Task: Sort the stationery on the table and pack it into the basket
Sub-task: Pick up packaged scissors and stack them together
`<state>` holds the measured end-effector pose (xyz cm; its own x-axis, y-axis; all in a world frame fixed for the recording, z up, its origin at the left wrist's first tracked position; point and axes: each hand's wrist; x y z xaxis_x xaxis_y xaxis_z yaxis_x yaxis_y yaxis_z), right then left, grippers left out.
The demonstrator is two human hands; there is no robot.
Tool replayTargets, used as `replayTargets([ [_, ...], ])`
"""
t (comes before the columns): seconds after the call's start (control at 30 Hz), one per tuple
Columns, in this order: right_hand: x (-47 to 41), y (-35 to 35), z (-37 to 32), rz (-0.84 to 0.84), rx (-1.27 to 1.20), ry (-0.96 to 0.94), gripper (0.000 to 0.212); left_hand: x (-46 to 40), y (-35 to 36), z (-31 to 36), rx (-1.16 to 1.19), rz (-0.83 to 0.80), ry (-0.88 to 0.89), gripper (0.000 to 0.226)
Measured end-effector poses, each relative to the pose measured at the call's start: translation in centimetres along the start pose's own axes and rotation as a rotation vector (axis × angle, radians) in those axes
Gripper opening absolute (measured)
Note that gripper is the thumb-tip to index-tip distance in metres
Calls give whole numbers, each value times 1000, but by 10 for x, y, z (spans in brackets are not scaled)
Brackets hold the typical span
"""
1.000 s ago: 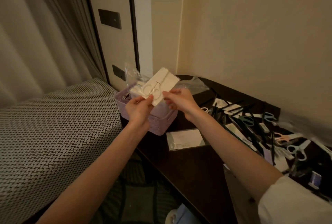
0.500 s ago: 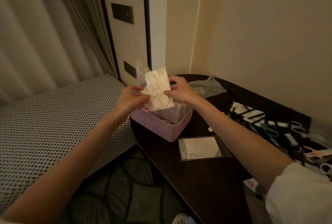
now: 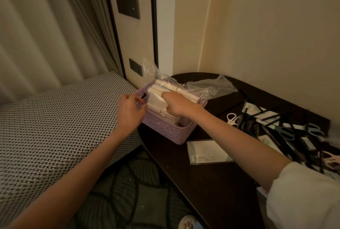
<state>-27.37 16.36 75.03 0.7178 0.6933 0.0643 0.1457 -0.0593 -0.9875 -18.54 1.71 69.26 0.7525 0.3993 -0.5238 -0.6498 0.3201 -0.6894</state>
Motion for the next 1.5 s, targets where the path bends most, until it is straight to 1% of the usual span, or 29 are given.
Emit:
replayTargets([
  [0.07,-5,-2,-2,-55,-35,20,21,-2,1,1,22,-15,-12,16],
  [0.17,-7,-1,-9,-156,-29,33,44,-6,2,3,46,-38,-61,20],
  [0.27,-11,8,-10,-263,-3,90,46,-9,1,6,51,-45,-83,29],
  [0.33,-11,8,-8,-283,15,96,51,-11,1,6,52,-60,-102,34],
  [0.4,-5,4,-8,-268,21,56,60,-14,1,4,67,-77,-120,37],
  [0.43,0,1,-8,-243,30,39,62,-15,1,3,74,-81,-128,38],
  [0.47,3,-1,-6,-206,53,23,58,-15,1,3,75,-86,-132,39],
  [0.5,5,-2,-5,-163,61,-5,50,-16,1,3,74,-87,-132,40],
  [0.57,4,0,3,-112,87,-40,23,-16,2,2,72,-86,-128,41],
  [0.63,5,1,7,-108,74,-47,39,-16,1,3,67,-89,-127,42],
  [0.67,7,2,7,-124,84,-41,36,-16,1,4,66,-94,-131,42],
  [0.73,6,4,7,-184,126,-23,16,-15,-1,5,74,-98,-140,42],
  [0.77,4,5,7,-223,139,-10,19,-14,-1,6,73,-100,-139,42],
  [0.87,1,4,5,-333,177,64,41,-13,-2,8,53,-103,-121,41],
  [0.97,3,2,0,-389,254,99,50,-11,-5,13,11,-94,-85,35],
  [1.03,6,-1,0,-360,198,100,48,-8,-6,15,-15,-84,-42,30],
  [1.17,31,-23,14,-194,-77,36,36,7,-9,24,17,-14,29,25],
  [1.23,54,-35,30,-91,-178,40,35,20,-10,33,55,64,112,26],
  [1.33,98,-47,58,90,-290,67,30,40,-8,49,75,169,293,26],
  [1.4,131,-51,74,170,-347,96,28,53,-2,63,108,167,365,29],
  [1.5,176,-46,98,174,-355,244,29,69,8,92,212,101,470,31],
])
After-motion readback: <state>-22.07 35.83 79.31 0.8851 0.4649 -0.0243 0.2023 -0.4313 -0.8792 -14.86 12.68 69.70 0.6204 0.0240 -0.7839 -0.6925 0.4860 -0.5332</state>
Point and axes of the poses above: each hand's wrist, its own x-axis away from the middle knuckle, its own y-axis out of the palm, z = x × y, and after that the axes turned 11 degrees about y, right-handed
